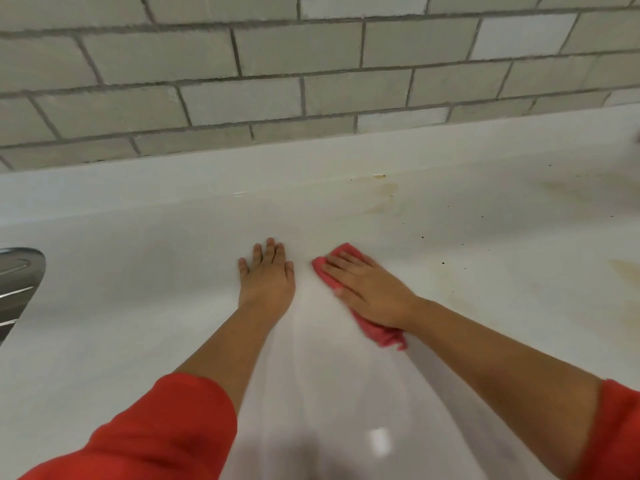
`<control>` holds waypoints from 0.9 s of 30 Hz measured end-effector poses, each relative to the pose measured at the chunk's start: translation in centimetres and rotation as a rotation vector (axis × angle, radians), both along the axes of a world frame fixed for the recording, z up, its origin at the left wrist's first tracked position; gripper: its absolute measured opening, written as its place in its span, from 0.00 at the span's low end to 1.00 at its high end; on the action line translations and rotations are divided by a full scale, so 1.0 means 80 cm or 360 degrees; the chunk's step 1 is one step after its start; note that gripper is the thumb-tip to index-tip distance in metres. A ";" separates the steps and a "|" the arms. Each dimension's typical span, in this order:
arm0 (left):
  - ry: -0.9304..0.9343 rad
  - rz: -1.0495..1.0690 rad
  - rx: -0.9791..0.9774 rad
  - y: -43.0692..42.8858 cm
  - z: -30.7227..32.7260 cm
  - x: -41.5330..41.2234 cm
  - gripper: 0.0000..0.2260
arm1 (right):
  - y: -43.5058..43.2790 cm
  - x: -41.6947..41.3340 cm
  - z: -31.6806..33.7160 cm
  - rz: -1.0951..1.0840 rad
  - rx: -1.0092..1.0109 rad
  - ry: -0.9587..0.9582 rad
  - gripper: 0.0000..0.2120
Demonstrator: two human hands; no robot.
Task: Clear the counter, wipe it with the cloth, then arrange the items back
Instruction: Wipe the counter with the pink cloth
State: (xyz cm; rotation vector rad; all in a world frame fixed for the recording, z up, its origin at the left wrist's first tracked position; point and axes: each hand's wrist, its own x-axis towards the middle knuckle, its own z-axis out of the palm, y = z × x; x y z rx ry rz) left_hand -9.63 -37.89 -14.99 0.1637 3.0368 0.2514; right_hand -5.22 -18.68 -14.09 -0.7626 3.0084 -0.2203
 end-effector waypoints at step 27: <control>0.0150 0.0285 0.0177 0.037 0.025 -0.026 0.21 | 0.056 -0.104 0.002 -0.0964 0.0033 -0.0056 0.27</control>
